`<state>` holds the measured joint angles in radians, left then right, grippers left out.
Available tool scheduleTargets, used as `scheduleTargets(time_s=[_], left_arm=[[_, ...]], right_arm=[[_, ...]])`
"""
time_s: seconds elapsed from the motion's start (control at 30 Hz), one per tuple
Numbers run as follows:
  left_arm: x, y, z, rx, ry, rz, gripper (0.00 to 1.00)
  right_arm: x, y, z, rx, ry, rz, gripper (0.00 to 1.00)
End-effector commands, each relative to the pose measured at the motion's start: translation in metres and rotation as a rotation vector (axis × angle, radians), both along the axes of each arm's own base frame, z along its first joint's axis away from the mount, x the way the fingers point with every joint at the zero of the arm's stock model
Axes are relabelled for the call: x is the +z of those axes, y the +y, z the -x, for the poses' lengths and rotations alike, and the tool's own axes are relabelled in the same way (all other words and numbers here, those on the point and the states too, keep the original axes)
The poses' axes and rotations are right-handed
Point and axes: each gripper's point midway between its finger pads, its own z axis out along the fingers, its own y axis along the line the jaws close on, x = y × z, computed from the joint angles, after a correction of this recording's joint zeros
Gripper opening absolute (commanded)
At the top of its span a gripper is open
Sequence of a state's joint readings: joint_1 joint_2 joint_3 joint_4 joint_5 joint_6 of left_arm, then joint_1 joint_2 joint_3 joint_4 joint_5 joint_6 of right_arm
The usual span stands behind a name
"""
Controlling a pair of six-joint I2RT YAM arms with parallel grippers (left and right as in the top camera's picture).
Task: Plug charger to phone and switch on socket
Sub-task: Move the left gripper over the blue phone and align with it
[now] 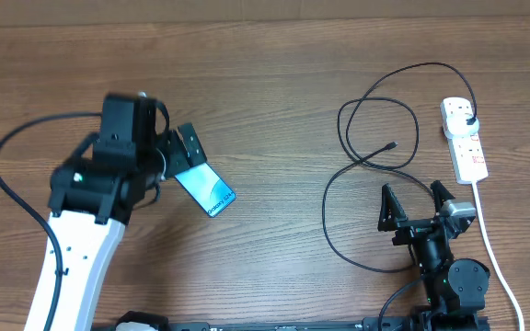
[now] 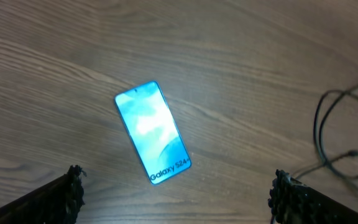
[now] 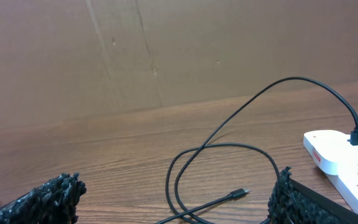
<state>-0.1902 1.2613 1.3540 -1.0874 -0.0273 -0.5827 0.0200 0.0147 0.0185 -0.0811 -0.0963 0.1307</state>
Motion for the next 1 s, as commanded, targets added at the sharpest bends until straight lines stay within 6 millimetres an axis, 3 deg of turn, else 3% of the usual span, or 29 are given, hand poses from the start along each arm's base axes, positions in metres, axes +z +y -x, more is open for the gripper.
scheduleTargets(time_s=[0.0, 0.3, 0.47, 0.7, 0.97], left_arm=[[0.006, 0.007, -0.016, 0.068, 0.03, -0.04, 1.0], [-0.038, 0.005, -0.028, 0.064, 0.255, -0.093, 1.0], [-0.062, -0.008, -0.032, 0.034, 0.338, -0.044, 1.0], [-0.091, -0.011, -0.035, 0.023, 0.429, -0.054, 1.0], [-0.128, 0.001, -0.028, 0.314, 0.558, -0.05, 0.99]], right_arm=[[-0.001, -0.002, 0.0, -0.01, -0.006, 0.005, 1.0], [-0.001, -0.002, 0.0, -0.01, -0.006, 0.005, 1.0], [-0.001, -0.002, 0.0, -0.009, -0.006, 0.005, 1.0], [-0.001, -0.002, 0.0, -0.009, -0.006, 0.005, 1.0], [-0.001, -0.002, 0.0, -0.009, -0.006, 0.005, 1.0]])
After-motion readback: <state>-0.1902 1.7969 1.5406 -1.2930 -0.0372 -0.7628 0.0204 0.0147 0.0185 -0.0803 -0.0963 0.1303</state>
